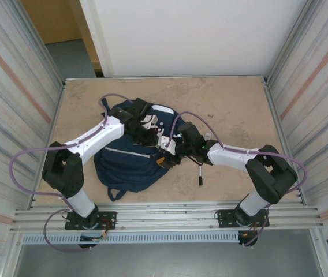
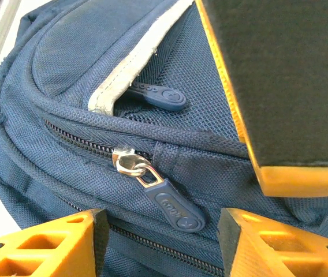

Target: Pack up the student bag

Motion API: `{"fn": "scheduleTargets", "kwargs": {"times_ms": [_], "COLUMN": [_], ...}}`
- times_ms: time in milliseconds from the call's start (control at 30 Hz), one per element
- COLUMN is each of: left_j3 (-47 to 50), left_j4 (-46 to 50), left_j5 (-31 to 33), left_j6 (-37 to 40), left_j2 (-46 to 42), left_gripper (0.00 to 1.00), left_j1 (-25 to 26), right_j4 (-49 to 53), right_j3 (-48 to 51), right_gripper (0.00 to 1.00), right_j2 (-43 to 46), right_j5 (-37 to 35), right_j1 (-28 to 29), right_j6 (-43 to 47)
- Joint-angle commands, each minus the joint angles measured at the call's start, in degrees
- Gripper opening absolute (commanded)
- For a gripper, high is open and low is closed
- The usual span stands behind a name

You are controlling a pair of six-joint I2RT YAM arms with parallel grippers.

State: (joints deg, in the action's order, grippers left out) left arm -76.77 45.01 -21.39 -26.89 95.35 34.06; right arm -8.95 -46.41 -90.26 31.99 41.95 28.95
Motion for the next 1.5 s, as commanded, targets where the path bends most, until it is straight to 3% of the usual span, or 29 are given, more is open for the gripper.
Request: {"fn": "scheduleTargets", "kwargs": {"times_ms": [0, 267, 633, 800, 1000, 1200, 1300, 1467], "left_j3": [0.06, 1.3, 2.57, 2.15, 2.46, 3.0, 4.12, 5.04], "left_j4": [-0.19, -0.87, -1.55, -0.73, -0.77, -1.09, -2.59, -3.96], "left_j5": [-8.08, -9.7, -10.51, -10.67, -10.64, -10.04, -9.42, -10.43], "left_j6": [-1.04, -1.41, -1.36, -1.05, -1.19, -2.43, -4.03, -5.68], "left_j2": [-3.05, -3.83, -4.93, -5.0, -5.6, -6.12, -6.67, -7.07], "left_gripper": [0.0, 0.0, 0.0, 0.0, 0.0, 0.0, 0.0, 0.0], "left_j1": [0.58, 0.57, 0.57, 0.57, 0.4, 0.3, 0.34, 0.32], "right_j4": [-1.21, 2.13, 9.17, 14.48, 15.06, 10.7, 8.67, 3.09], "right_j3": [-0.09, -2.09, -4.25, -5.75, -4.98, -2.6, -0.94, 3.16], "right_gripper": [0.55, 0.51, 0.39, 0.35, 0.3, 0.14, 0.11, 0.0], "right_j2": [0.92, 0.33, 2.31, 1.5, 1.77, 3.59, 4.65, 5.72], "right_j5": [1.82, 9.14, 13.14, 18.83, 15.91, 12.7, 12.4, 6.18], "right_j1": [-0.93, 0.1, -0.13, -0.6, -0.03, 0.22, 1.15, 4.41], "right_j6": [-1.43, 0.41, 0.36, 2.08, 2.59, 0.15, -0.67, -4.15]}}
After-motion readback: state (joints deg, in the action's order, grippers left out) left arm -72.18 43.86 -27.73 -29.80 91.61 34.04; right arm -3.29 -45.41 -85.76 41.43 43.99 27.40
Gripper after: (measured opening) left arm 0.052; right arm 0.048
